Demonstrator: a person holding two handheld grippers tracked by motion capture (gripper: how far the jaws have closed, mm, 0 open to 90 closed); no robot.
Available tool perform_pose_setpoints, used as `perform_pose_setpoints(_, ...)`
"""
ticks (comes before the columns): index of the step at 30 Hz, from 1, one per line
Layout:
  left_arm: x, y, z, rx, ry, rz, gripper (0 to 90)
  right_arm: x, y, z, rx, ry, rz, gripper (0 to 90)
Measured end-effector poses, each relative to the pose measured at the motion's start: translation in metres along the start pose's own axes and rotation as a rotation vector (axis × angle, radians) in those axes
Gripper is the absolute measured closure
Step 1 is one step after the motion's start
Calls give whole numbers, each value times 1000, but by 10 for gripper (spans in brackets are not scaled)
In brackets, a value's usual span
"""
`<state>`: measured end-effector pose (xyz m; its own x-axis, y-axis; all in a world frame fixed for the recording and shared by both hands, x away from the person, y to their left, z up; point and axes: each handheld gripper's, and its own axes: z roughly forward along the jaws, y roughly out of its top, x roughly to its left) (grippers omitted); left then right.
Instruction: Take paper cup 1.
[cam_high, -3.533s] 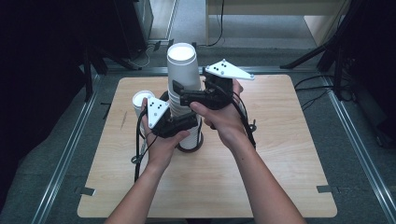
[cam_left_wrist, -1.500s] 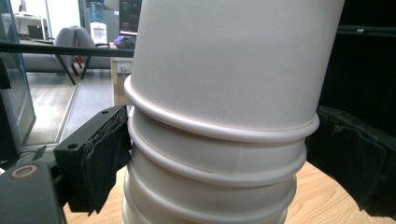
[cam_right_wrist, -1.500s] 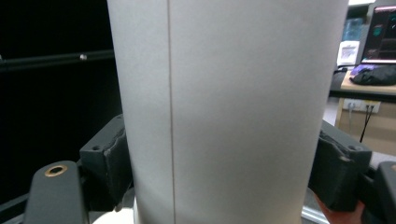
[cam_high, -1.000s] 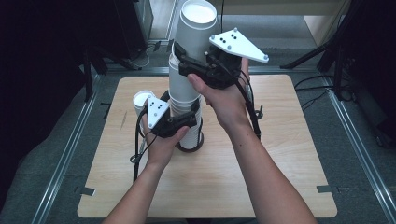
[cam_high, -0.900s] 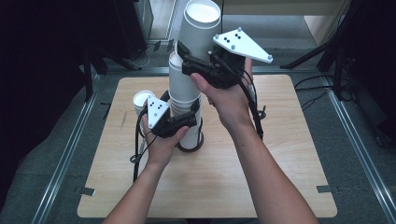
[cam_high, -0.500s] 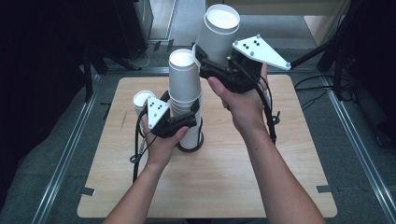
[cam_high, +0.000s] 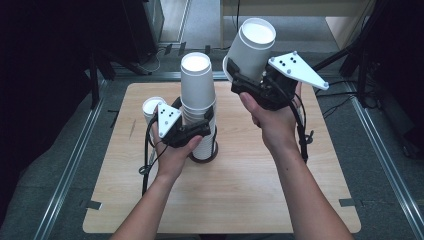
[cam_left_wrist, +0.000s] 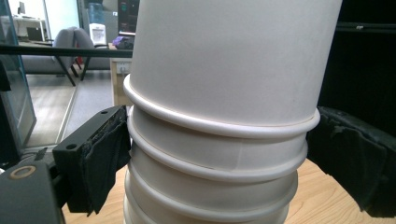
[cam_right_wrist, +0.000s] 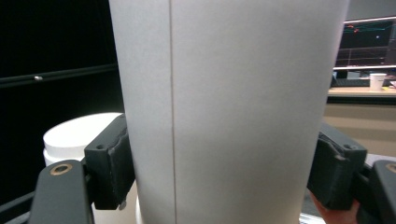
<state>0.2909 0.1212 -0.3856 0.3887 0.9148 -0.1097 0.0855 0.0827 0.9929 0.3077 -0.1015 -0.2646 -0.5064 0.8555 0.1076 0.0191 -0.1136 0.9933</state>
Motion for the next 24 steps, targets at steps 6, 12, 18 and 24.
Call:
perform_pose_setpoints(6,2,3,-6,-11,-15,-20,70,-7,-20,-12,14,-30,-41,215)
perform_pose_setpoints(12,4,3,-16,-8,-45,-35,69,-12,-41,-21,29,-35,-39,215)
perform_pose_setpoints(18,8,-1,-27,3,-71,-48,26,-15,-60,-29,42,-44,-48,214)
perform_pose_setpoints(24,13,-12,-40,34,-80,-57,1,-16,-82,-37,57,-54,-62,213)
